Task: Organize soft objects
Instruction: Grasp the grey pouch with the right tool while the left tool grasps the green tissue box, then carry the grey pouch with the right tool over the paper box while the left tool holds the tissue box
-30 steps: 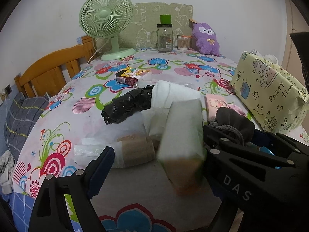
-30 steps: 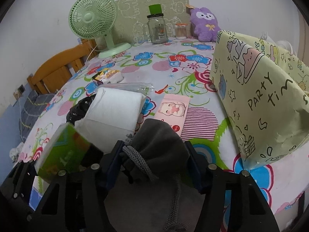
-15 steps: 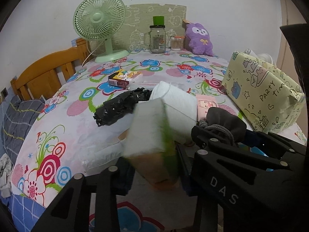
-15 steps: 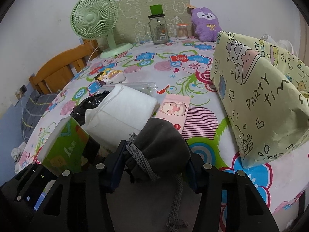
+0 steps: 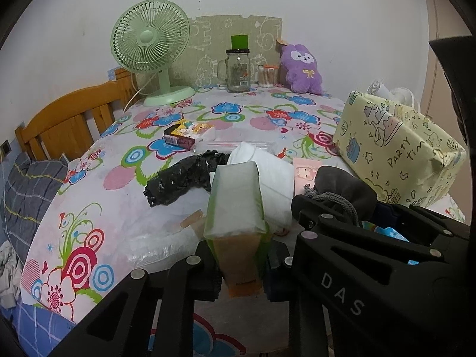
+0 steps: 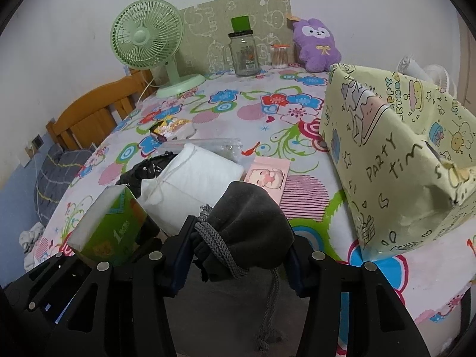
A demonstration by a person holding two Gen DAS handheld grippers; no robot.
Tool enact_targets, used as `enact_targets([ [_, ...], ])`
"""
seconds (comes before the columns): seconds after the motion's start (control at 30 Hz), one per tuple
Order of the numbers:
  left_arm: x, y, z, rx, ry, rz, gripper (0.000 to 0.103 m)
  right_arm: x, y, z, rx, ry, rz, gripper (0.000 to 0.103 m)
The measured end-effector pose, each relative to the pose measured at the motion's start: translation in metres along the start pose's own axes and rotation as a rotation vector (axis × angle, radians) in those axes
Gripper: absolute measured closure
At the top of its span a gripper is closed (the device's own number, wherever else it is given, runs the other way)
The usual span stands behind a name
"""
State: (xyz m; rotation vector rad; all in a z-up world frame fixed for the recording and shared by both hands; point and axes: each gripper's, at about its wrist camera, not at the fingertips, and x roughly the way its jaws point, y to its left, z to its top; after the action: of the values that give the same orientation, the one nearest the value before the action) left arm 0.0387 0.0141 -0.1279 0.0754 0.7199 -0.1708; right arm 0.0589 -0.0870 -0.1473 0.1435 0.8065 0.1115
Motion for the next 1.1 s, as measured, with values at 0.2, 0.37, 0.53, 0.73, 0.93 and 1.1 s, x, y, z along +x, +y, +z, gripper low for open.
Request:
enact_targets([
  [0.2,-0.008,-0.002,0.007,0.006,-0.02,0.003,0.084,-0.01,0.0,0.006,0.004,-0.02,-0.004,0.048],
  [0.37,-0.014,-0.005,0.016,0.007,-0.036,0.002,0.084,-0.019,0.0,0.014,-0.001,-0.045,-0.014,0.048],
  [0.53,-0.019,-0.008,0.026,0.013,-0.06,0.012,0.084,-0.029,0.002,0.022,-0.015,-0.082,-0.035,0.048],
  [0.73,-0.024,-0.01,0.04,0.016,-0.08,0.01,0.084,-0.039,0.001,0.033,-0.022,-0.117,-0.044,0.048],
  [0.93,-0.032,-0.013,0.054,0.008,-0.095,0.013,0.084,-0.049,0.002,0.046,-0.033,-0.145,-0.05,0.048],
  [1.1,-0.043,-0.018,0.067,0.008,-0.11,0.026,0.084,-0.06,0.001,0.058,-0.03,-0.153,-0.038,0.048],
])
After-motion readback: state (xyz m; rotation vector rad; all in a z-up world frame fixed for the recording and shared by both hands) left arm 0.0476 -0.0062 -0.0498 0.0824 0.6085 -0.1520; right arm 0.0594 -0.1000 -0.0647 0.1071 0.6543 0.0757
